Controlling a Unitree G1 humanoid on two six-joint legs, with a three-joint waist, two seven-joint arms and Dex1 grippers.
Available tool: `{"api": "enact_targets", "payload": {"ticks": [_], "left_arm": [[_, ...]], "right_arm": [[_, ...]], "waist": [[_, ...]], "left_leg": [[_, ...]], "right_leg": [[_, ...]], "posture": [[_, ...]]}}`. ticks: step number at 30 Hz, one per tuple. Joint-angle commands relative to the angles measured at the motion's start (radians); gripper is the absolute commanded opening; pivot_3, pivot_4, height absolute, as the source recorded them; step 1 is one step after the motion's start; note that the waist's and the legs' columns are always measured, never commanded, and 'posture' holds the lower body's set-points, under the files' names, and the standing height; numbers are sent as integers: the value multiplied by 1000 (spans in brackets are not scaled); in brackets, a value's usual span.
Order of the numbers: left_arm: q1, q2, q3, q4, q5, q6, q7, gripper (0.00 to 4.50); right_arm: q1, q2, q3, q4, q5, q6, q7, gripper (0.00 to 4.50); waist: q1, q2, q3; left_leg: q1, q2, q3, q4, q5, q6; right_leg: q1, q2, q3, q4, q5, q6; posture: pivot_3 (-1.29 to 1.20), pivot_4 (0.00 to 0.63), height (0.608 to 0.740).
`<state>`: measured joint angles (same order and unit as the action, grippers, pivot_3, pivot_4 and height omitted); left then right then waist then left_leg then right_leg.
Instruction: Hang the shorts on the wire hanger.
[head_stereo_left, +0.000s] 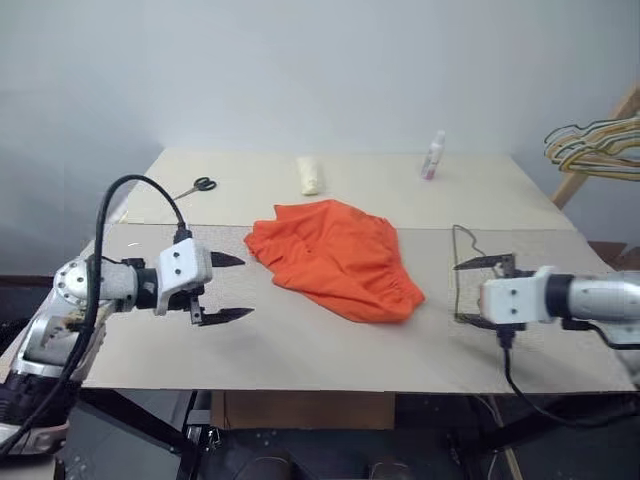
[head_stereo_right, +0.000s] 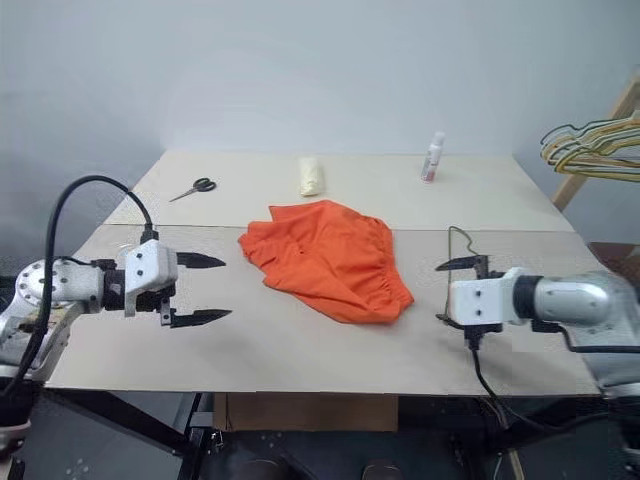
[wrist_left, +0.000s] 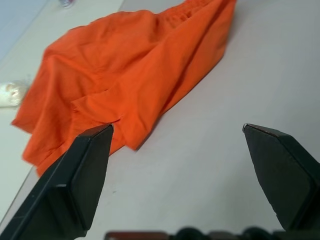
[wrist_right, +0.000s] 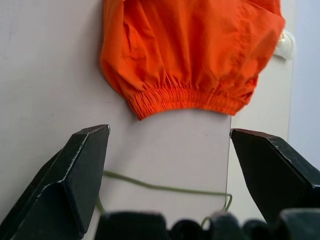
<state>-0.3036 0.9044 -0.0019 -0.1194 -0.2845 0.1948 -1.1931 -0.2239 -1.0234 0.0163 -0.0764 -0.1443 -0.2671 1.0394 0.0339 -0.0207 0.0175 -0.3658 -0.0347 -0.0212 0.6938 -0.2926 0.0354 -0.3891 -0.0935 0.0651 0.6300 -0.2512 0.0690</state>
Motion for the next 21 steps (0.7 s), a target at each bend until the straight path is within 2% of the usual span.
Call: {"api": "enact_targets", "payload": {"ticks": [1,4,13,19,21], "left_arm": [[-33,33,-10,27,30,-17,-28,4500],[-33,51,-7,47,35,-18,-47,4500],[35,74,67,41,22,7,-24,4500],[66,70,99,74,22,3,-14,4500],[48,63,94,111,20,-7,-24,4500]], "right_arm": [[-104,29,103,116,-181,-156,-105,4468],[-212,84,214,259,-313,-283,-192,4468],[-428,217,390,591,-540,-441,-423,4468],[-509,281,443,729,-557,-507,-487,4468],[-525,288,461,752,-570,-527,-499,3896]], "waist": [[-11,0,0],[-30,0,0],[-56,1,1],[-48,1,1],[-46,1,1]], "left_leg": [[0,0,0,0,0,0],[0,-1,0,0,0,-1],[2,0,0,-1,1,-2],[3,0,-1,-2,1,-2],[4,0,-1,-2,1,-2]], "right_leg": [[-1,0,0,0,0,0],[0,0,0,0,0,0],[-1,1,1,3,-1,-2],[-1,1,1,3,-1,-2],[0,1,1,3,-1,-2]], "posture": [[15,0,740],[27,0,740],[76,0,740],[94,0,740],[99,0,740]]}}
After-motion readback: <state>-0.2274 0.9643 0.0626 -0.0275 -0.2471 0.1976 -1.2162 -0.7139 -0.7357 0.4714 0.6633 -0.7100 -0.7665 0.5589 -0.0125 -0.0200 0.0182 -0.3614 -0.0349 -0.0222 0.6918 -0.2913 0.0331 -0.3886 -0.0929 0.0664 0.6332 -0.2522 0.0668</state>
